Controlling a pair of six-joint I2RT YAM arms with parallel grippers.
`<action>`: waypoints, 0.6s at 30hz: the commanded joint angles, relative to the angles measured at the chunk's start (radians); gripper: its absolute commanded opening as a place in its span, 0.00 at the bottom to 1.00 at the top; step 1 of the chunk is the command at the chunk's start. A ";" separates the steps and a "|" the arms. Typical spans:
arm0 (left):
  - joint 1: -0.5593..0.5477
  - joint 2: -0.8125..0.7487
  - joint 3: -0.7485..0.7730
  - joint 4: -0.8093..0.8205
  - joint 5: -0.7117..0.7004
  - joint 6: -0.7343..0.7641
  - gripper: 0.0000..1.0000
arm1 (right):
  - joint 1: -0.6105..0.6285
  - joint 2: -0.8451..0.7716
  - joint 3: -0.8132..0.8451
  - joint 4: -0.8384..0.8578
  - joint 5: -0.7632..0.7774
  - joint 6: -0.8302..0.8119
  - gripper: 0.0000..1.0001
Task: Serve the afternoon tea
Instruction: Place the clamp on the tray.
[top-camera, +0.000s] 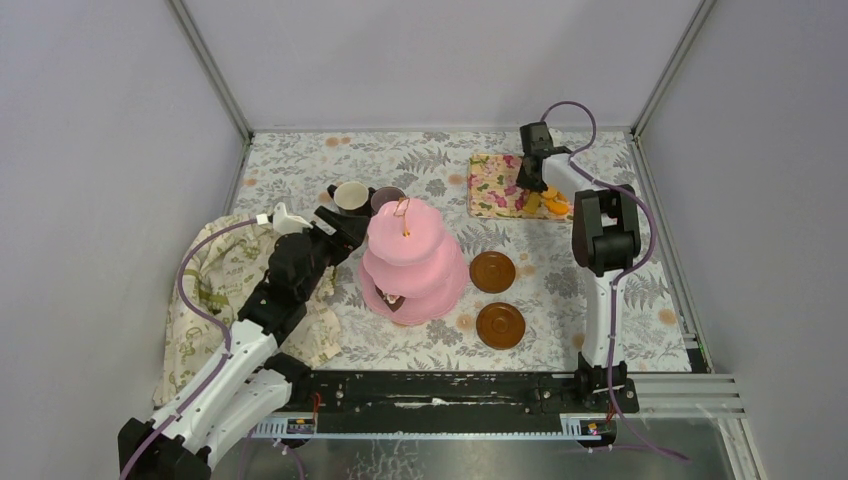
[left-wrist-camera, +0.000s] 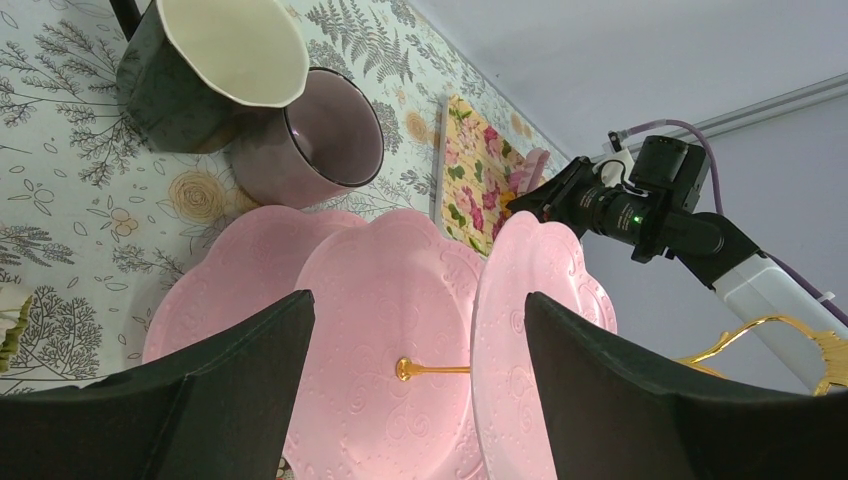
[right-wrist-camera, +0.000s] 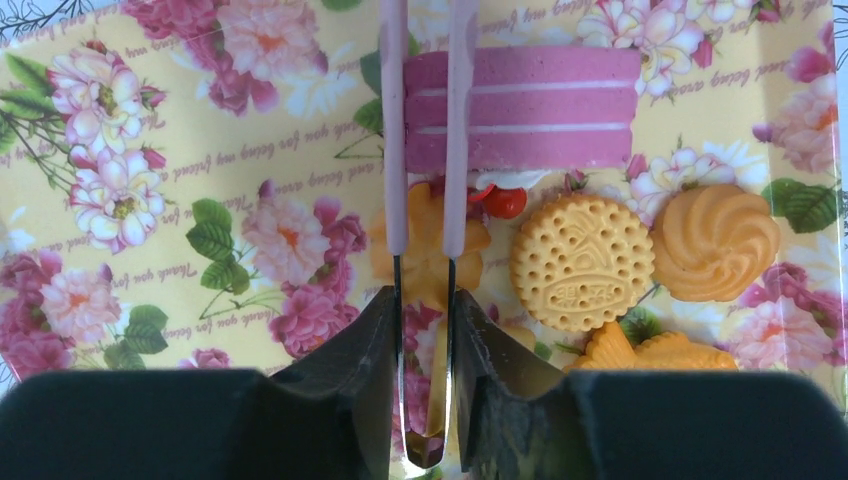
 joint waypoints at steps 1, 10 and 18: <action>-0.006 -0.005 -0.005 0.053 0.010 0.008 0.84 | -0.015 0.013 0.056 -0.049 -0.019 -0.001 0.24; -0.005 -0.017 -0.002 0.045 0.012 0.003 0.85 | -0.015 -0.054 0.017 -0.021 -0.045 -0.013 0.11; -0.006 -0.029 0.008 0.031 0.008 0.002 0.85 | -0.015 -0.115 0.010 -0.017 -0.052 -0.040 0.00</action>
